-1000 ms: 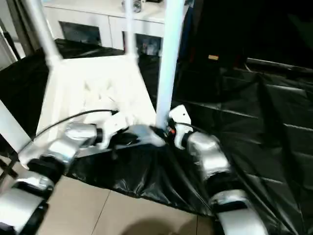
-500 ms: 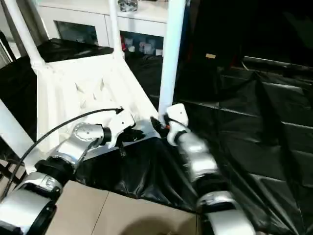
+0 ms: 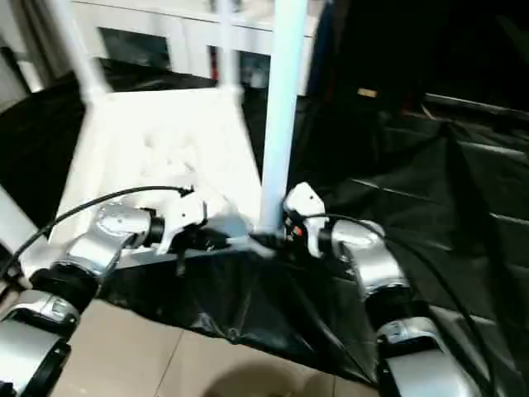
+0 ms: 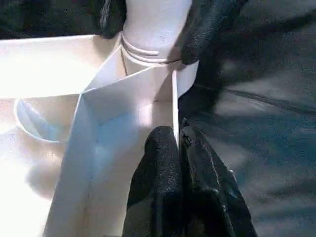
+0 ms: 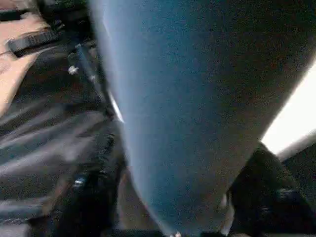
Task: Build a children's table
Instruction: Rotate leg to tighten
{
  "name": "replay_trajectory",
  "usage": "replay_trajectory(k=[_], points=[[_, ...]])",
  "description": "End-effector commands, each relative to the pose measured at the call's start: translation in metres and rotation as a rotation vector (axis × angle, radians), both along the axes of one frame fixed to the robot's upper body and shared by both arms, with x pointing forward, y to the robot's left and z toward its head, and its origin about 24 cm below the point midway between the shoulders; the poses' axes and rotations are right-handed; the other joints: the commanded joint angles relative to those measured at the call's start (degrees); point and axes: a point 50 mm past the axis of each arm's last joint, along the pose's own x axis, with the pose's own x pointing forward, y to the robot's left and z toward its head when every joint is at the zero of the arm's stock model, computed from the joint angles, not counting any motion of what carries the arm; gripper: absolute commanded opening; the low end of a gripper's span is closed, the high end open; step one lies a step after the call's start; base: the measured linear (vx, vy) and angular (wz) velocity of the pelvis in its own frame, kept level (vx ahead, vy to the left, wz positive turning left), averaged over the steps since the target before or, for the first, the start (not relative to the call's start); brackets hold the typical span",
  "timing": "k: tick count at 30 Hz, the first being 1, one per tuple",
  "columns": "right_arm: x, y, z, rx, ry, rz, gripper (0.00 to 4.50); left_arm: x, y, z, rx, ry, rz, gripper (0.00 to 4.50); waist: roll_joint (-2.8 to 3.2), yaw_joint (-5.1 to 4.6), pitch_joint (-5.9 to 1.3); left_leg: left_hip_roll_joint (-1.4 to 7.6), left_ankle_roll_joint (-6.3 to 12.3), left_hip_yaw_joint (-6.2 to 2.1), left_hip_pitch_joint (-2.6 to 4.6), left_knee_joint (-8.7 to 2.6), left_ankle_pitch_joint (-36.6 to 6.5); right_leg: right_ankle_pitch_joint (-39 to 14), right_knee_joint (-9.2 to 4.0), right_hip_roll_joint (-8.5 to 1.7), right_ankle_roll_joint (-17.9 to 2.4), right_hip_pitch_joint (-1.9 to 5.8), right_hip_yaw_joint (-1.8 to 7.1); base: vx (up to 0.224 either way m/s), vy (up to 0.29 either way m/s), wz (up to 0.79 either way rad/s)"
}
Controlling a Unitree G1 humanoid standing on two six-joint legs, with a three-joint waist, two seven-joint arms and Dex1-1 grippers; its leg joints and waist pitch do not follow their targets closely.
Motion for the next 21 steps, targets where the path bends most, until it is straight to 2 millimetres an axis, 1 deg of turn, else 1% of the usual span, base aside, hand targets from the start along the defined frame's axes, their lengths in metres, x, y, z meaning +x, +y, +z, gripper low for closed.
replay_trajectory(k=[1,2,3,4,8,9,11,12,13,14,15,16,17,18,19,20,21], points=[[-0.013,0.008,-0.014,-0.032,0.106,0.128,2.82,-0.006,-0.004,-0.008,0.037,0.039,-0.061,0.00,-0.05,0.19,-3.07,1.66,5.27,0.46,-0.22,-3.63,-8.95,-7.09,-3.11,-2.96,-15.69,3.29,2.88,0.000,0.000,0.00],[-0.013,0.007,-0.014,-0.034,0.114,0.145,2.67,-0.006,-0.003,-0.008,0.041,0.041,-0.068,0.00,-0.10,0.27,-3.06,1.68,5.17,0.46,-0.24,-3.64,-8.90,-7.15,-3.11,-2.99,-15.44,3.28,2.88,0.000,0.000,0.00],[-0.014,0.007,-0.014,-0.036,0.119,0.159,2.67,-0.006,-0.002,-0.008,0.048,0.040,-0.073,0.00,-0.17,0.29,-3.09,1.68,5.14,0.44,-0.27,-3.63,-8.70,-7.12,-3.06,-3.03,-15.35,3.31,2.89,0.000,0.000,0.00],[-0.014,0.008,-0.014,-0.040,0.122,0.172,2.52,-0.005,-0.002,-0.008,0.051,0.041,-0.074,0.00,-0.14,0.42,-3.10,1.62,5.10,0.47,-0.23,-3.60,-8.56,-7.37,-3.12,-3.03,-15.11,3.26,2.88,0.000,0.000,0.00],[-0.014,0.010,-0.014,-0.038,0.122,0.182,2.39,-0.004,0.001,-0.008,0.056,0.042,-0.064,0.00,-0.20,0.62,-3.18,1.53,4.85,0.46,-0.30,-3.53,-7.24,-6.35,-2.95,-3.04,-14.93,3.32,2.90,0.000,0.000,0.00],[-0.014,0.010,-0.014,-0.038,0.122,0.182,2.32,-0.004,0.001,-0.008,0.056,0.042,-0.064,0.00,-0.10,0.66,-3.20,1.52,4.78,0.44,-0.31,-3.52,-7.22,-6.33,-2.92,-3.08,-14.95,3.35,2.90,0.000,0.000,0.00],[-0.013,0.012,-0.014,-0.016,0.118,0.149,2.28,-0.004,0.002,-0.008,0.051,0.042,-0.052,0.00,-0.11,0.68,-3.11,1.54,4.43,0.43,-0.28,-3.61,-7.98,-7.67,-3.11,-3.09,-14.65,3.29,2.88,0.000,0.000,0.00],[-0.012,0.014,-0.015,0.010,0.117,0.098,2.21,-0.003,0.003,-0.008,0.044,0.039,-0.015,0.00,-0.16,0.60,-2.95,1.54,4.01,0.41,-0.29,-3.73,-8.90,-9.51,-3.29,-3.07,-14.14,3.24,2.89,0.000,0.000,0.00],[-0.011,0.014,-0.015,0.012,0.115,0.089,2.17,-0.003,0.003,-0.008,0.044,0.038,-0.010,0.00,-0.19,0.58,-2.87,1.50,3.81,0.39,-0.32,-3.77,-9.43,-10.85,-3.47,-3.12,-13.74,3.22,2.89,0.000,0.000,0.00],[-0.008,0.015,-0.017,0.020,0.090,0.007,2.12,-0.001,0.004,-0.010,0.048,0.025,0.040,0.00,-0.27,0.47,-2.67,1.50,3.01,0.34,-0.23,-3.95,-10.79,-14.12,-3.79,-3.18,-12.73,3.09,2.96,0.000,0.000,0.00],[-0.006,0.015,-0.018,0.019,0.076,-0.051,2.11,0.000,0.004,-0.010,0.043,0.018,0.071,0.00,-0.37,0.27,-2.52,1.34,2.24,0.22,-0.06,-4.08,-12.89,-18.81,-4.29,-3.20,-11.33,2.95,2.93,0.000,0.000,0.00],[-0.004,0.015,-0.020,0.015,0.064,-0.098,2.11,0.001,0.003,-0.011,0.035,0.014,0.098,0.00,-0.34,0.19,-2.50,1.32,1.84,0.12,0.05,-4.14,-13.52,-20.84,-4.48,-3.28,-10.64,2.83,2.96,0.000,0.000,0.00],[-0.001,0.014,-0.024,0.006,0.044,-0.216,2.09,0.003,0.001,-0.011,0.015,0.006,0.155,0.00,-0.38,-0.18,-2.33,1.33,0.72,-0.05,0.18,-4.28,-14.39,-23.87,-4.78,-3.30,-9.54,2.48,3.01,0.000,0.000,0.00],[-0.001,0.014,-0.024,0.006,0.044,-0.216,2.06,0.003,0.001,-0.011,0.015,0.006,0.155,0.00,-0.34,-0.33,-2.28,1.25,0.41,-0.14,0.27,-4.35,-15.15,-25.49,-4.98,-3.27,-9.01,2.37,2.94,0.000,0.000,0.00],[0.000,0.014,-0.027,0.004,0.041,-0.278,2.02,0.003,-0.001,-0.012,0.007,0.002,0.181,0.00,-0.43,-0.71,-2.21,1.00,0.44,-0.34,0.13,-4.37,-16.34,-29.05,-5.43,-3.23,-7.47,2.40,2.75,0.000,0.000,0.00],[0.001,0.014,-0.030,0.003,0.038,-0.346,2.01,0.003,-0.004,-0.014,0.000,0.001,0.206,0.00,-0.37,-1.01,-2.17,1.09,0.29,-0.52,-0.04,-4.51,-16.54,-30.48,-5.63,-3.25,-6.41,2.39,2.70,0.000,0.000,0.00],[0.003,0.016,-0.037,0.009,0.040,-0.510,2.01,0.001,-0.015,-0.018,-0.009,-0.008,0.246,0.00,-0.38,-1.28,-2.13,1.10,0.09,-0.69,-0.14,-4.64,-17.01,-31.29,-5.75,-3.24,-5.81,2.31,2.60,0.000,0.000,0.00]])
